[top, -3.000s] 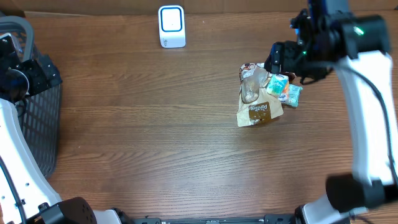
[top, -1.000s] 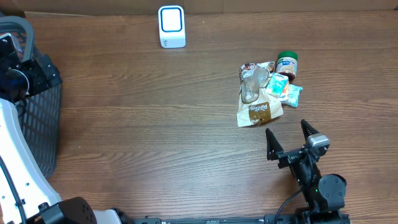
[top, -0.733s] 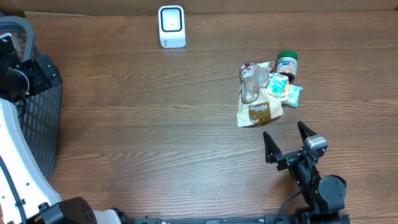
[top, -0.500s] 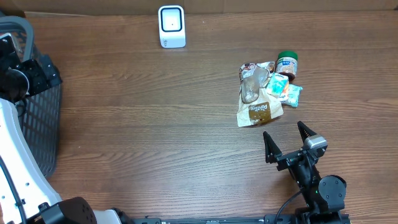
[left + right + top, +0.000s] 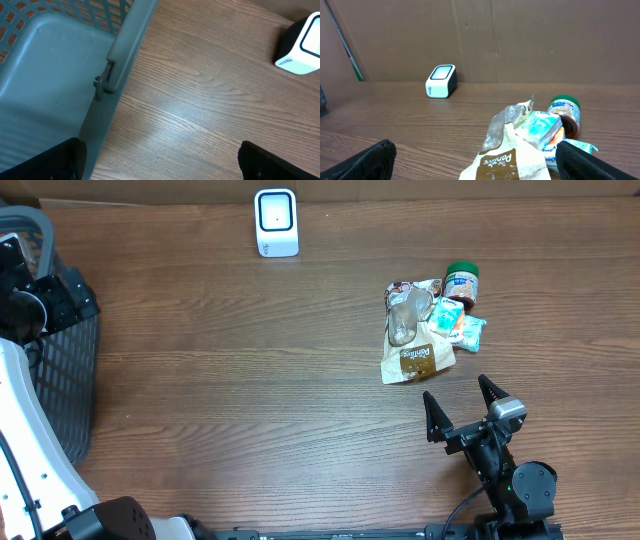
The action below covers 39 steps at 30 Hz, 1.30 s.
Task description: Scan the item barcode
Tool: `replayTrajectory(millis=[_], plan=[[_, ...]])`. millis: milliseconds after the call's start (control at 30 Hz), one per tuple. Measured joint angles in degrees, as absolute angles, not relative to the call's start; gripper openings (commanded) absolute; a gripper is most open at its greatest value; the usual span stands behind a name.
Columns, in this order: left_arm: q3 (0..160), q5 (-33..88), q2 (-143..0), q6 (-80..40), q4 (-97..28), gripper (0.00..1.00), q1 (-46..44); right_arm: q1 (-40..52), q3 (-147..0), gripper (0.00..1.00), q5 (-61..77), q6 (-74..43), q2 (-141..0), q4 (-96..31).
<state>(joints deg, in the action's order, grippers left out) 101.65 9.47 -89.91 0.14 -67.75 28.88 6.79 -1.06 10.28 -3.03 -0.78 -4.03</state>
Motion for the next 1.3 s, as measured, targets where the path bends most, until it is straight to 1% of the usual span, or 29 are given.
replayTrajectory(millis=[200, 300, 433, 533, 633, 800, 900, 1100, 1300], plan=[[101.65, 9.45, -89.91, 0.14, -67.75, 1.0, 28.51, 6.79, -1.06, 1.0, 10.26, -3.03, -0.78, -4.08], [101.65, 9.43, -89.89, 0.14, -67.75, 1.0, 26.2, 6.79, -1.06, 1.0, 10.26, -2.98, -0.78, -4.03], [101.65, 9.34, -89.45, 0.12, -67.75, 1.0, 18.44, 6.79, -1.06, 1.0, 10.28, -3.03, -0.78, -4.08], [101.65, 9.43, -87.57, 0.14, -67.75, 1.0, 9.06, 6.79, -1.08, 1.0, 10.28, -3.03, -0.78, -4.05], [101.65, 9.89, -84.29, 0.12, -67.75, 1.0, 1.56, 6.79, -1.06, 1.0, 10.28, -3.01, -0.78, -4.05], [101.65, 9.93, -78.37, 0.12, -67.75, 0.99, -5.69, 6.79, -1.06, 1.0, 10.28, -3.01, -0.8, -4.05], [101.65, 9.87, -75.57, 0.14, -68.47, 1.0, -6.79, 6.76, -1.06, 1.0, 10.31, -3.03, -0.78, -4.05], [101.65, 8.99, -69.82, 0.14, -74.63, 1.0, -6.79, 6.79, -1.06, 1.0, 10.28, -3.03, -0.8, -4.08], [101.23, 7.64, -63.05, 0.16, -73.1, 1.0, -6.79, 6.79, -1.06, 1.0, 10.31, -3.01, -0.8, -4.03]])
